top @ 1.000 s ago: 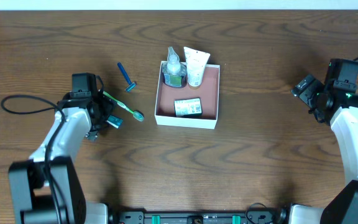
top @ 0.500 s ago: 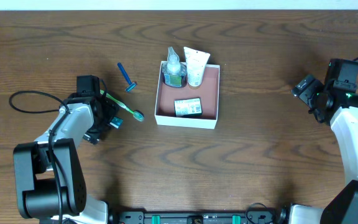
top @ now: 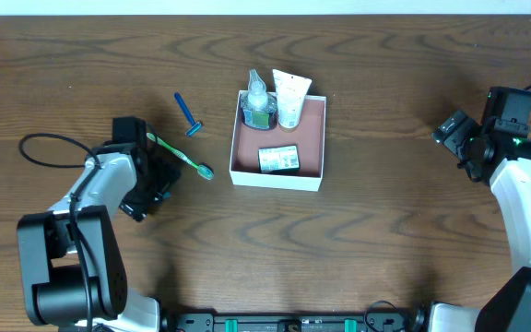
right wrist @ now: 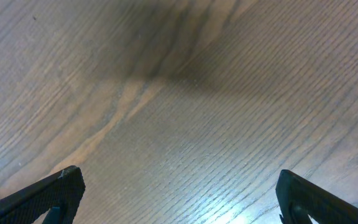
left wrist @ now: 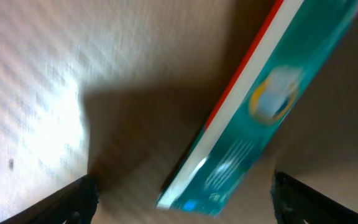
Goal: Pack container
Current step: 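Grasp the teal toothpaste tube with the left gripper and lift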
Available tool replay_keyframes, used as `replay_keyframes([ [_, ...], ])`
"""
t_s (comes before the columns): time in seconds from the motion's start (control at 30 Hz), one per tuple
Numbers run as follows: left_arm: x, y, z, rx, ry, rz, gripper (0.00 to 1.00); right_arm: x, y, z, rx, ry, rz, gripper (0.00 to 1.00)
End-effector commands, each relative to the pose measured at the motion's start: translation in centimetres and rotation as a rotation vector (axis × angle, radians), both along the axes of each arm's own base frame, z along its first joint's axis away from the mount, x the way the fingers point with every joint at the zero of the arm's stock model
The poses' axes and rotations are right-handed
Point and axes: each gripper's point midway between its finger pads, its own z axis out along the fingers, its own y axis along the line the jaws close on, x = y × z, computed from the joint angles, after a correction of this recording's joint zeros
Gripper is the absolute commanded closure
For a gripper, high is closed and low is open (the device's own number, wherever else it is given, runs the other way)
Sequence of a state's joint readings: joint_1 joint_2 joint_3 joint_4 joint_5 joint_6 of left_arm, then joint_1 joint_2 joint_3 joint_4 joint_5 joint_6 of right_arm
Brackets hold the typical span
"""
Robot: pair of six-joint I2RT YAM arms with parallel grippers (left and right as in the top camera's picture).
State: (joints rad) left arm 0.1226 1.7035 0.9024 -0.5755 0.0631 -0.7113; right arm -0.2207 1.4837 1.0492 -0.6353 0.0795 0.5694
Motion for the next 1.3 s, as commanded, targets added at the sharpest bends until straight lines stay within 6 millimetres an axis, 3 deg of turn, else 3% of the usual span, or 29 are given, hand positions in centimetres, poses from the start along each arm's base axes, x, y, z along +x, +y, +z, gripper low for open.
replay_keyframes([
  [0.0, 1.5, 2.1, 0.4, 0.041, -0.05, -0.037, 0.16, -0.1, -0.4, -0.1, -0.001, 0.002, -0.019, 0.01],
  [0.13, 1.9, 3.7, 0.6, 0.064, -0.074, -0.047, 0.2, -0.1, -0.4, -0.1, -0.001, 0.002, -0.019, 0.01],
  [0.33, 1.7, 3.8, 0.2, 0.075, -0.06, -0.136, 0.21, -0.1, -0.4, -0.1, -0.001, 0.002, -0.019, 0.01],
  [0.57, 2.3, 3.9, -1.1, 0.087, -0.056, -0.221, 0.36, -0.1, -0.4, -0.1, -0.001, 0.002, -0.019, 0.01],
  [0.8, 3.3, 4.1, -3.1, 0.091, -0.067, -0.224, 0.36, -0.1, -0.4, -0.1, -0.001, 0.002, -0.019, 0.01],
  [0.97, 2.7, 3.9, -4.1, 0.084, -0.032, -0.263, 0.37, -0.1, -0.4, -0.1, 0.0, 0.002, -0.019, 0.01],
  [1.0, 2.5, 3.9, -4.2, 0.08, -0.022, -0.263, 0.42, -0.1, -0.4, -0.1, -0.001, 0.002, -0.019, 0.01],
  [1.1, 1.4, 3.7, -4.4, 0.065, 0.019, -0.263, 0.68, -0.1, -0.4, -0.1, 0.0, 0.002, -0.019, 0.01],
  [1.27, -0.2, 3.3, -4.5, 0.041, 0.084, -0.266, 0.77, -0.1, -0.4, -0.1, -0.001, 0.002, -0.019, 0.01],
])
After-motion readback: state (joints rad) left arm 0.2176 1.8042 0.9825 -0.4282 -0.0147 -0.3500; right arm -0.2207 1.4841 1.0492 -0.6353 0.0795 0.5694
